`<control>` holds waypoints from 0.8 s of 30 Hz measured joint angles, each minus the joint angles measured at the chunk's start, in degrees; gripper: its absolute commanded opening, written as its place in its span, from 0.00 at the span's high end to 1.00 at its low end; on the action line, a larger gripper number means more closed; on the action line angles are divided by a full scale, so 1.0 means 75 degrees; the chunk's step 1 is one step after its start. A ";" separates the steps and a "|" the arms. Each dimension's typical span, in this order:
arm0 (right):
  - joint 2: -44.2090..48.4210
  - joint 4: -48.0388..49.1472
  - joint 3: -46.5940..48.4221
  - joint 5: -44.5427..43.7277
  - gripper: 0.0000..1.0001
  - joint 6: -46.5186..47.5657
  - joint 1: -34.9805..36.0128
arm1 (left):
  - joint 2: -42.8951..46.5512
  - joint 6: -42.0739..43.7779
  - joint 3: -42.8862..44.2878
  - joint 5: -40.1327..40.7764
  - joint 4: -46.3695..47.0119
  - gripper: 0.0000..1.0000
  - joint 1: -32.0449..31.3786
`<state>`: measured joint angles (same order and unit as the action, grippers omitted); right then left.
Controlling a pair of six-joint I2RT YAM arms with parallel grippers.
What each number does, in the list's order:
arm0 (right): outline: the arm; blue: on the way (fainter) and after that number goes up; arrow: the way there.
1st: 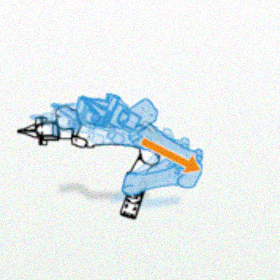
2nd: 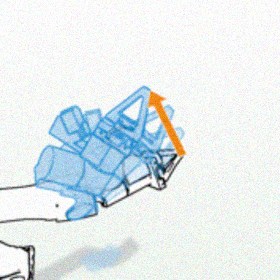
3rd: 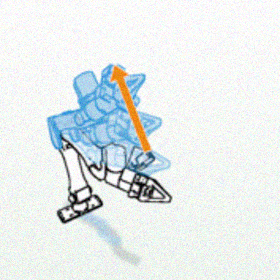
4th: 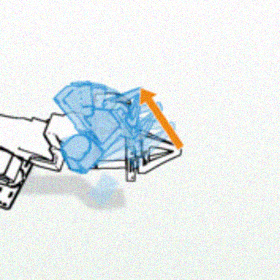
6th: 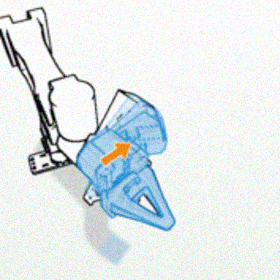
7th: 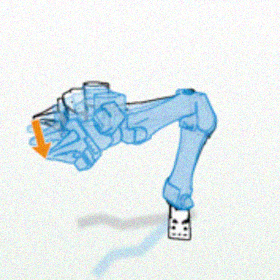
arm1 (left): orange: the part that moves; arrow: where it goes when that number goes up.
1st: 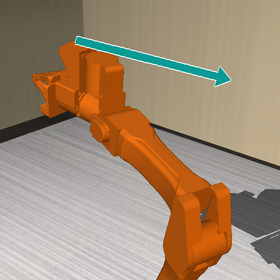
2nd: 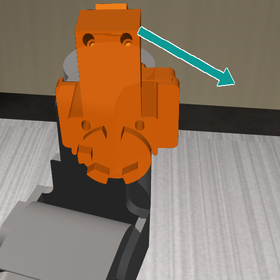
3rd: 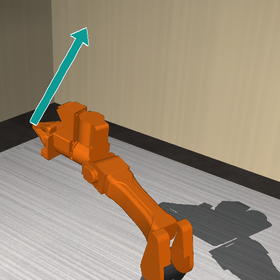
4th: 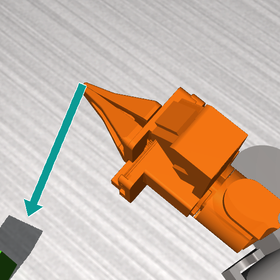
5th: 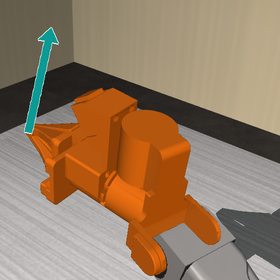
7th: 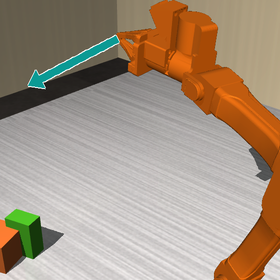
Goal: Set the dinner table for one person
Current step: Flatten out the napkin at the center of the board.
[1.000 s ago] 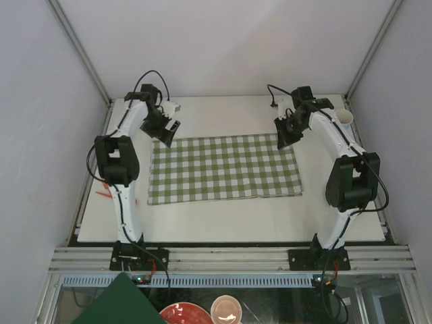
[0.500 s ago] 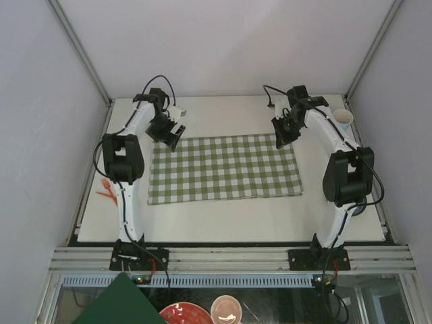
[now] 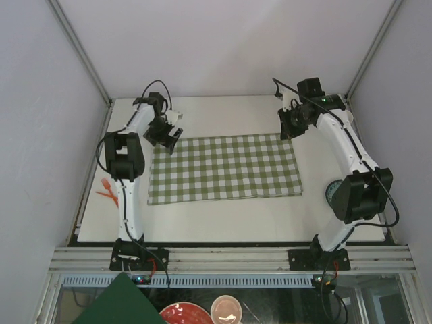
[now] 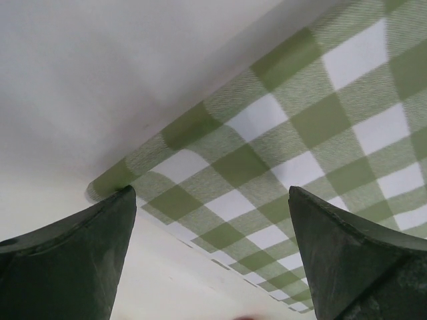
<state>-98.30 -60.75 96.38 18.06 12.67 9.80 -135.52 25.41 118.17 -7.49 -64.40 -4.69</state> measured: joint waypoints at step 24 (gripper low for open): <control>0.1005 -0.0105 -0.0192 -0.0268 1.00 -0.0154 0.0157 | 0.0169 0.0061 -0.0455 0.1463 0.1574 0.00 -0.0099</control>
<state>-90.76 -61.54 94.94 16.05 11.51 10.98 -134.26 25.87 114.76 3.49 -52.60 -5.43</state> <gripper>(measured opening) 0.002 0.998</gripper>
